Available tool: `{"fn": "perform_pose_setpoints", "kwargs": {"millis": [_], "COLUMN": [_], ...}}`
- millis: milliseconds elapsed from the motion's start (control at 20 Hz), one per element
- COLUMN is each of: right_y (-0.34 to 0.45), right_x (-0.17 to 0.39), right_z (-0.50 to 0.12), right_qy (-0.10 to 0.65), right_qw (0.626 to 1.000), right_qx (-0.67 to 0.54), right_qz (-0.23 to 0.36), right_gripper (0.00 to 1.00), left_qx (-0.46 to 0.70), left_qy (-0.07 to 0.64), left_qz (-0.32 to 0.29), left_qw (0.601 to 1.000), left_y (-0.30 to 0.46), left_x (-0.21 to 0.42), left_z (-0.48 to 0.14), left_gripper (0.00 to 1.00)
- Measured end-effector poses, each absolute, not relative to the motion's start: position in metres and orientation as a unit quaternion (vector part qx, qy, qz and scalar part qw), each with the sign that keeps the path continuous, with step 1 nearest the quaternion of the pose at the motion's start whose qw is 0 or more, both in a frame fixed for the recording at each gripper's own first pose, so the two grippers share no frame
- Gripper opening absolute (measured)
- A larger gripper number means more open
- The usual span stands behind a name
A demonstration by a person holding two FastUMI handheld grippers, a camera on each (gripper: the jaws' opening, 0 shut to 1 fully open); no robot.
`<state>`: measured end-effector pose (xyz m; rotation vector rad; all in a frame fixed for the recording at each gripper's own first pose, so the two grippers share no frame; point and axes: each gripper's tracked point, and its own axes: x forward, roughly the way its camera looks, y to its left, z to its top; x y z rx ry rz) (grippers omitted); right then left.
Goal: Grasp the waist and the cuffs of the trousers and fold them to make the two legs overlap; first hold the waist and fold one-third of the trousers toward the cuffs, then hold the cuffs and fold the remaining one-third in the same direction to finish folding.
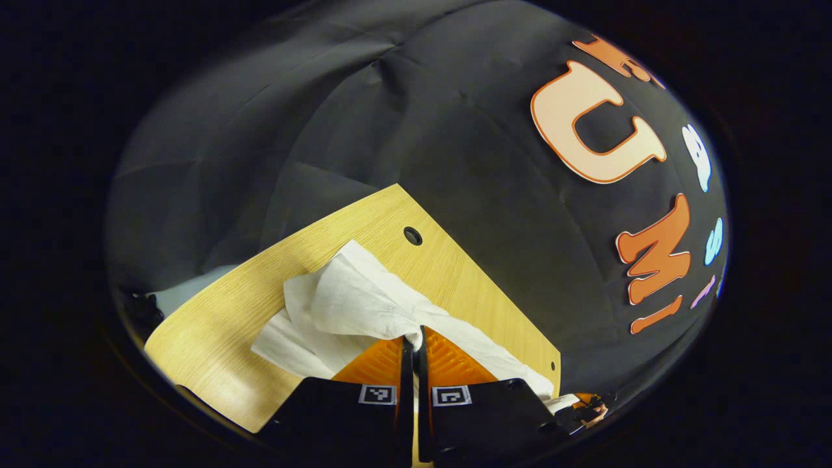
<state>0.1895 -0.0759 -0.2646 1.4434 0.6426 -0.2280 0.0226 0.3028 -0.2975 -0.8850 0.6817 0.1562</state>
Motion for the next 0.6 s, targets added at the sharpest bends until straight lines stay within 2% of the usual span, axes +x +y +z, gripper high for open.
{"fn": "perform_pose_setpoints", "kwargs": {"millis": [400,600], "right_y": [-0.063,-0.049], "right_x": [0.279,0.316], "right_z": [-0.294,-0.305], "right_qy": [0.341,0.367], "right_qw": [0.698,0.692], "right_qx": [0.621,0.614], "right_qz": [-0.102,-0.1], "right_gripper": [0.01,0.01], "left_qx": [-0.375,-0.341], "left_qy": [0.381,0.42], "left_qz": [0.075,0.101], "left_qw": [0.842,0.835], "left_y": [0.31,0.314], "left_x": [0.077,0.093], "left_z": [-0.331,-0.355], "left_gripper": [0.06,0.08]}}
